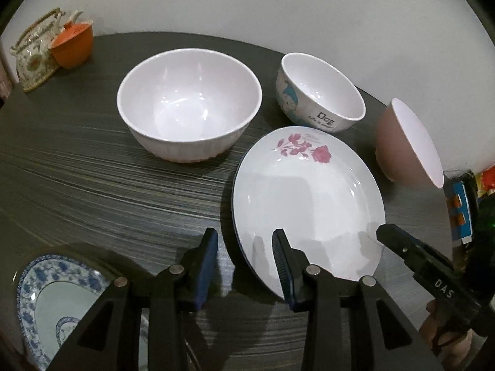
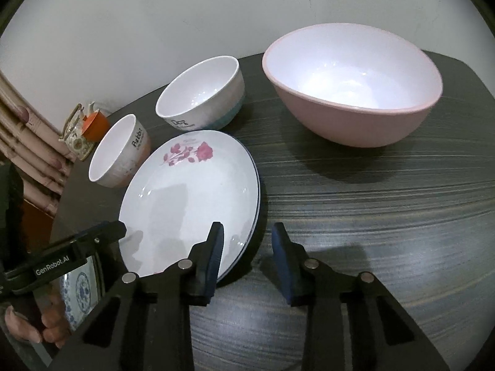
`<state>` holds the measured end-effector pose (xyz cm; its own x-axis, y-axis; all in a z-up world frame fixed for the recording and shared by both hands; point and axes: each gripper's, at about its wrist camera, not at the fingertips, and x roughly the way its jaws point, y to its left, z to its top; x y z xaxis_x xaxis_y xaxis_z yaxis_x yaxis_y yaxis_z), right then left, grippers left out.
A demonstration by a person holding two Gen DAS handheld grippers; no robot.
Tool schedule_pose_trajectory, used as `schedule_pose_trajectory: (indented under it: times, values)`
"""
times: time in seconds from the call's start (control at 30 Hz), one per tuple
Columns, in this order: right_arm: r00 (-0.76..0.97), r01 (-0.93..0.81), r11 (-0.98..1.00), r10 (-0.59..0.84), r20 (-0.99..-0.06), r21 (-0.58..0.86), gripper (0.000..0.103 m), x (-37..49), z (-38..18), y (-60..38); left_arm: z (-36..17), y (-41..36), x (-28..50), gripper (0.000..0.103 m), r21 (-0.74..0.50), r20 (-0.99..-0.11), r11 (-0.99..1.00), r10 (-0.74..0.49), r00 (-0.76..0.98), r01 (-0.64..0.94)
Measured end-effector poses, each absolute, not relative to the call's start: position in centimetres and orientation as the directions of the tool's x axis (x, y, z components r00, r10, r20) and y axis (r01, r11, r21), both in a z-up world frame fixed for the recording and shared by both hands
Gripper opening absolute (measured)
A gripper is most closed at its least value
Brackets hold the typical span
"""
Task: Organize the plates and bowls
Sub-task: 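Move both tools to the pink-flower white plate and grip its rim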
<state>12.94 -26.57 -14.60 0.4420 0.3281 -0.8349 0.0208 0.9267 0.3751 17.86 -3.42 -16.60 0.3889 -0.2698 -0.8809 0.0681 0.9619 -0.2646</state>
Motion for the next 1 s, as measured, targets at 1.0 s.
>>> schedule_pose_trajectory:
  times: [1.0]
  values:
    - [0.404,-0.008,0.906,0.391,-0.827,0.424,0.013,15.6,-17.1,-26.5,-19.0,-4.1,20.9,0.019,-0.291,-0.900,0.954,-0.297,0.320,0.067]
